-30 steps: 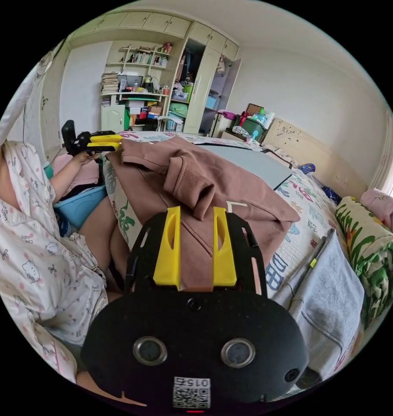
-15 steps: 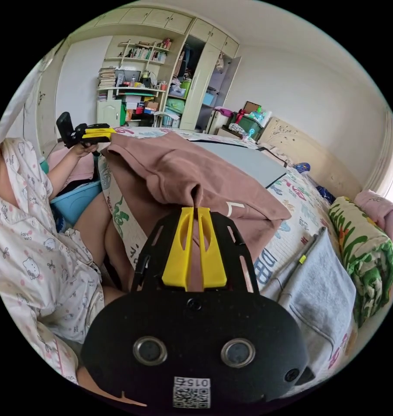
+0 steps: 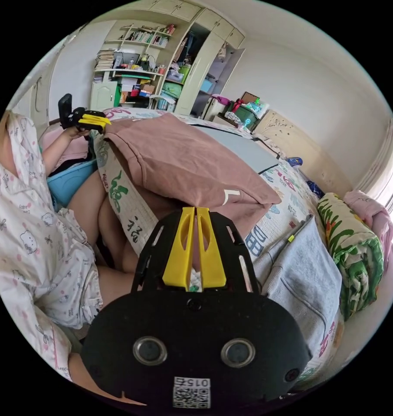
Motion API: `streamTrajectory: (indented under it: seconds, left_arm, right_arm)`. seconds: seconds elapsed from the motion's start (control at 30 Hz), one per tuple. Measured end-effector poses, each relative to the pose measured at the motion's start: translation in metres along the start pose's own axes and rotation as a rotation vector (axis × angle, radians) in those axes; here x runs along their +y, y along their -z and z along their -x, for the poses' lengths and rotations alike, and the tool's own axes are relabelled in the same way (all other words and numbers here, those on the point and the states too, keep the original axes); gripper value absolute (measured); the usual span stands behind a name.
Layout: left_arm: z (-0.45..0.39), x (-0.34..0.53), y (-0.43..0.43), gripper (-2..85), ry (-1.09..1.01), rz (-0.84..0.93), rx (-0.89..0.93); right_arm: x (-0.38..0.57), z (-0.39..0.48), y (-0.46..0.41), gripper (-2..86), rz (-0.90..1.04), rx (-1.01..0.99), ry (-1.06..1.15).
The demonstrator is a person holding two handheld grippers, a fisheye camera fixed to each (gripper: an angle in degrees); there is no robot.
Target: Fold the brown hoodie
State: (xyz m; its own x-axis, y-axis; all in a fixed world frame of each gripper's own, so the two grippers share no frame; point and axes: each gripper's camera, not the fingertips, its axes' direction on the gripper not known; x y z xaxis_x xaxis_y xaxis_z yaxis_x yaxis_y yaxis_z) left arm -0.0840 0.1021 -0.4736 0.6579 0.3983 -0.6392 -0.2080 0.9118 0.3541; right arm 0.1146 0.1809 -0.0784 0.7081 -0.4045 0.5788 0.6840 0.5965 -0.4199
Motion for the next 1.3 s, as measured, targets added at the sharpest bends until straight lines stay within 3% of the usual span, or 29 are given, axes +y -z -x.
streamTrajectory:
  seconds: [0.13,0.23,0.33,0.4,0.53,0.67,0.93,1.3]
  left_arm:
    - [0.083,-0.005,0.026,1.2,0.245,-0.199,0.195]
    - [0.169,-0.005,0.052,2.2,0.557,-0.361,0.181]
    - [0.259,-0.018,0.042,3.7,0.854,-0.222,0.081]
    - [0.304,-0.033,0.024,5.5,0.915,-0.124,0.039]
    - [0.406,-0.056,-0.034,9.8,1.056,-0.055,0.195]
    - [0.485,-0.067,-0.087,11.4,1.242,-0.015,0.225]
    - [0.575,-0.092,-0.156,11.1,1.344,0.068,0.285]
    - [0.626,-0.132,-0.165,6.5,1.338,0.085,0.358]
  right_arm:
    - [-0.005,-0.046,0.026,-0.6,-0.039,-0.123,-0.074]
    - [-0.003,-0.112,0.059,0.2,-0.160,-0.275,-0.262]
    - [-0.012,-0.182,0.077,4.1,-0.245,-0.337,-0.461]
    - [-0.025,-0.221,0.077,8.1,-0.257,-0.346,-0.554]
    - [-0.060,-0.319,0.057,12.5,-0.248,-0.452,-0.756]
    - [-0.078,-0.407,0.034,13.7,-0.290,-0.525,-0.980]
    - [-0.127,-0.493,0.015,15.7,-0.192,-0.519,-1.107]
    - [-0.192,-0.537,0.033,8.8,-0.127,-0.449,-1.140]
